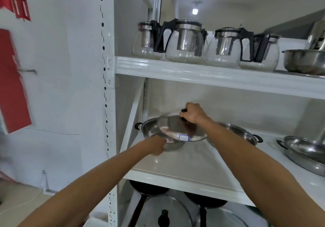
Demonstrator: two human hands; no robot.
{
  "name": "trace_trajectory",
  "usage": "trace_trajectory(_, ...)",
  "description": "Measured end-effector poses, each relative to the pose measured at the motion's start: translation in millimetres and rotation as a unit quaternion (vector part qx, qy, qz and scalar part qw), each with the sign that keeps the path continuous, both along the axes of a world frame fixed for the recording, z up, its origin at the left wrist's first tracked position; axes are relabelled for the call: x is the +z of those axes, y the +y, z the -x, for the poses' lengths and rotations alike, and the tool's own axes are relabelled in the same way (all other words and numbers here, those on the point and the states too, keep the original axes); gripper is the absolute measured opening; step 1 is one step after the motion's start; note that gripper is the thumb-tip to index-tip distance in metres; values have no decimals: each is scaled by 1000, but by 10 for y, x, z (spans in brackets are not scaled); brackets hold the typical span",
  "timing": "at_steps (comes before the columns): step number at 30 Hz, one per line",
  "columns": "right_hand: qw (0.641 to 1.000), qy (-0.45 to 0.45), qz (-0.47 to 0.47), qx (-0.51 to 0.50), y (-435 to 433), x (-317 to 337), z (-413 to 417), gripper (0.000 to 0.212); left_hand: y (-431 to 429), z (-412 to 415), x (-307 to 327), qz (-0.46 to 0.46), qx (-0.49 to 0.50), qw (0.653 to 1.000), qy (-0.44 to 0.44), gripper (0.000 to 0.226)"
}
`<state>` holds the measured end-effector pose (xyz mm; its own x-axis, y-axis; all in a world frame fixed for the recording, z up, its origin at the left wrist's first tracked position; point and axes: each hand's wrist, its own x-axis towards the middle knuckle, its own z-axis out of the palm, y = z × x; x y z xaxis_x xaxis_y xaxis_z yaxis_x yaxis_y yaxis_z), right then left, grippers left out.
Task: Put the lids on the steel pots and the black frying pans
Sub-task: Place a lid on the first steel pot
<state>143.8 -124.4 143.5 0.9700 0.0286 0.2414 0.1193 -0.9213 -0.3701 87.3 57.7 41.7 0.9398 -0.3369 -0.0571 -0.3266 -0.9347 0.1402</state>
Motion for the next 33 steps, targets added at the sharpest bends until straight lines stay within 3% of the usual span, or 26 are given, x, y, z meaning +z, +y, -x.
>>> trace_trajectory(2, 1000, -2, -7, 7, 100, -56, -94, 35, 47, 29, 61, -16, 13, 1000, -3, 50)
trace_trajectory(6, 1000, -8, -1, 27, 282, -196, -238, 33, 321, -54, 236, 6, 142, 987, -76, 36)
trace_trajectory(12, 998, -4, 16, 56, 630, -511, -408, 29, 774, -352, 96, 55, 224, 972, -33, 41)
trace_trajectory(18, 998, 2, 20, 58, 776, -735, -529, 29, 888, -510, -151, 130, 194, 972, 5, 62)
trace_trajectory(26, 998, -36, 48, 25, 701, -808, -575, 26, 783, -607, -283, 142, 150, 979, 6, 81)
trace_trajectory(33, 997, -40, 72, 13, 718, -832, -604, 22, 722, -714, -218, 169, 143, 975, -28, 61)
